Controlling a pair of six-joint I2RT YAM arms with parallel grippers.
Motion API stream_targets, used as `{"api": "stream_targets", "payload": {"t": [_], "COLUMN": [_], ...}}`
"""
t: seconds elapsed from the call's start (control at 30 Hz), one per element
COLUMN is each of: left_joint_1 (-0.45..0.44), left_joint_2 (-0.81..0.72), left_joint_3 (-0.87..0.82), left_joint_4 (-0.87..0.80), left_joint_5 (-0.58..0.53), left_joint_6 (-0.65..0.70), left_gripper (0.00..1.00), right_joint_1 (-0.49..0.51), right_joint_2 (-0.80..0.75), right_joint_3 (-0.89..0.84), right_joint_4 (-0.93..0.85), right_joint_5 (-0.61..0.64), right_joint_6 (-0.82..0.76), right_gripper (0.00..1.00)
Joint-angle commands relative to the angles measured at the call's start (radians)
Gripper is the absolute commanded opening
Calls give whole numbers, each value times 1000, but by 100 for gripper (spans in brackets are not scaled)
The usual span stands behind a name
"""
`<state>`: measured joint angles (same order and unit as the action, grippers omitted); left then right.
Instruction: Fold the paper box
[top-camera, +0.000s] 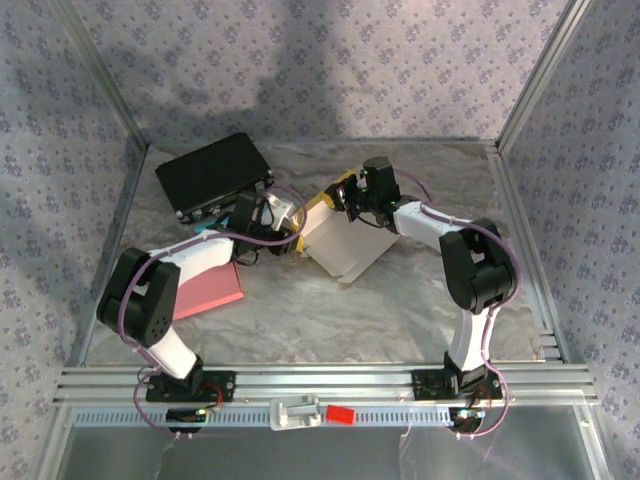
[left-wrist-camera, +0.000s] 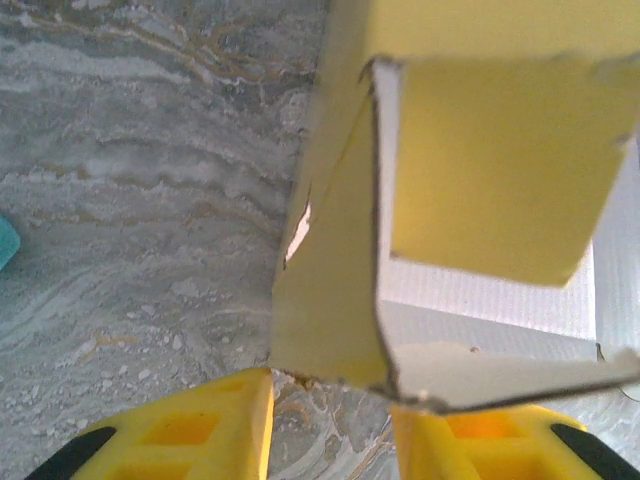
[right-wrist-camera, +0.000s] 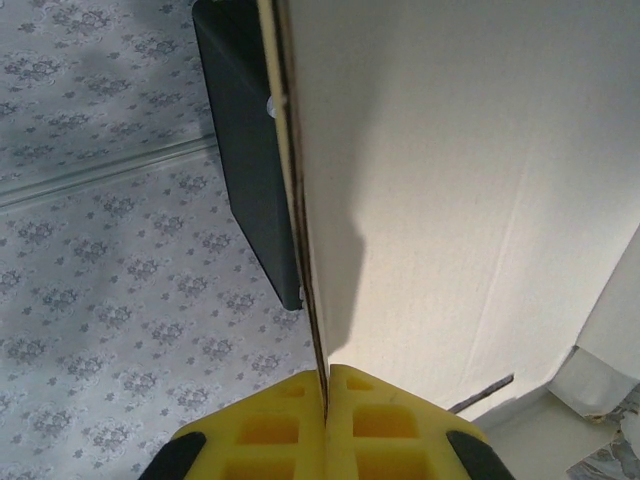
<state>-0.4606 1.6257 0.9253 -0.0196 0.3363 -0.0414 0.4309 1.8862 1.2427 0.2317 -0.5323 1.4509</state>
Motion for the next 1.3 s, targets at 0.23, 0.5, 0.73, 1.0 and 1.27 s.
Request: {"api": "stream_targets", "payload": {"t": [0.23, 0.5, 0.73, 1.0, 1.27], "left_joint_1": [-17, -30, -34, -69, -104], "left_joint_2": [59, 77, 86, 96, 108], "left_joint_3": [103, 121, 135, 133, 126], "left_joint_4": [23, 31, 38, 30, 56], "left_joint_5": [-30, -68, -65, -123, -200], "left_joint_6": [-11, -41, -61, -82, -101], "left_gripper": [34, 33, 30, 30, 30], "right_joint_1": [-7, -12, -11, -9, -15], "right_joint_2": [68, 78, 75, 60, 28], "right_joint_3": [-3, -3, 7, -91, -213], "right_joint_4": [85, 140, 151, 278, 446], "right_joint_5": [-8, 2, 8, 26, 54], "right_joint_6": [60, 113, 137, 138, 154], "right_gripper": [0, 0, 0, 0, 0]}}
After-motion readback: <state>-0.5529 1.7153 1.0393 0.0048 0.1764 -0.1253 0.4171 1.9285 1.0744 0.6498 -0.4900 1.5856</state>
